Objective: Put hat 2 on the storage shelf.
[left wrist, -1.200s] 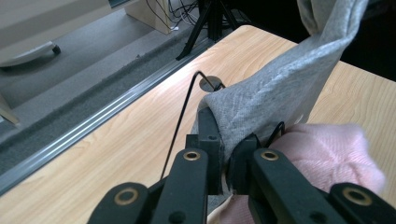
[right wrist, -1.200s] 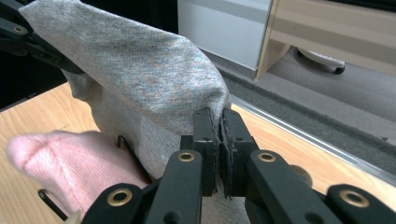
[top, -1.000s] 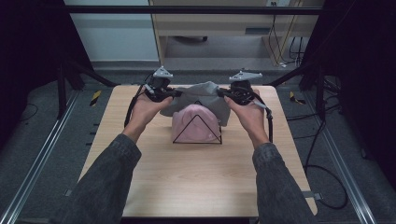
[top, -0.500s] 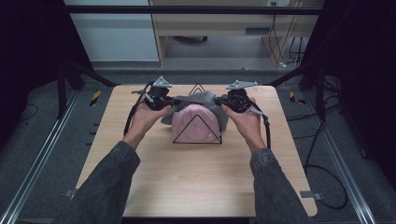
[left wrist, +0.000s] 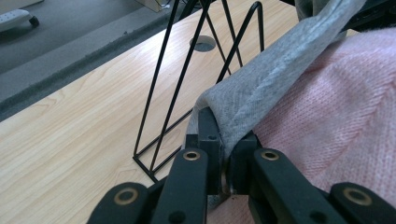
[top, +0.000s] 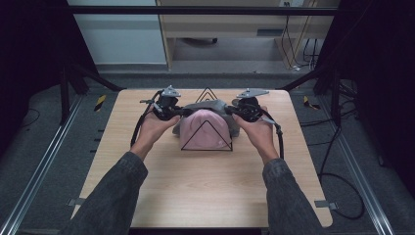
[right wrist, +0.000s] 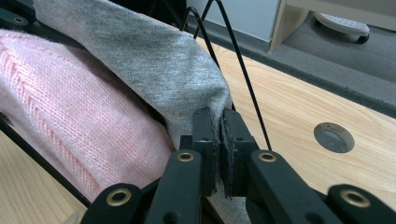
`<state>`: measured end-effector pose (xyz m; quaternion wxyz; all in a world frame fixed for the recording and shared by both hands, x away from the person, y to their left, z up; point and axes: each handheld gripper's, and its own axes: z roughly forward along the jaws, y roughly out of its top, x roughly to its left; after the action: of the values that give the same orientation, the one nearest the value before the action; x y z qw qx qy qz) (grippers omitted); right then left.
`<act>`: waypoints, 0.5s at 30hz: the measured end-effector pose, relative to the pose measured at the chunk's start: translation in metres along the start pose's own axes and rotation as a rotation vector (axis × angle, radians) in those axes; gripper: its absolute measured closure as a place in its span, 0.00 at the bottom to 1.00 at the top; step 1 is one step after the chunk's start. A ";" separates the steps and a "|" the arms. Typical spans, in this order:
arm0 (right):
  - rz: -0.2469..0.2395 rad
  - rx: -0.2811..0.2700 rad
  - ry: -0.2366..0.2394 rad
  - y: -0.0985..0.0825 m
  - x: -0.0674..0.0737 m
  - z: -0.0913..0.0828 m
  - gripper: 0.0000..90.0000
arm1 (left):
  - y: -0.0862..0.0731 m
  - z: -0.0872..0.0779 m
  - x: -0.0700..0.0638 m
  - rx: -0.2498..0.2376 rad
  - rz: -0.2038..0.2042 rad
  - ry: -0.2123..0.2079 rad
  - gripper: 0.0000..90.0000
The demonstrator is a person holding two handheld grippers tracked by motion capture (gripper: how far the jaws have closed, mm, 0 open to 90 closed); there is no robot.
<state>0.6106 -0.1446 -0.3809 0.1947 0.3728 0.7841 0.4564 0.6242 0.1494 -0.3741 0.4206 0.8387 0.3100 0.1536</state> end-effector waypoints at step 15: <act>-0.005 0.034 -0.005 -0.005 0.002 0.001 0.90 | -0.006 0.002 0.002 0.005 -0.039 -0.009 0.89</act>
<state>0.6081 -0.1444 -0.3853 0.1915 0.3752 0.7922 0.4415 0.6248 0.1526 -0.3806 0.4230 0.8340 0.3250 0.1409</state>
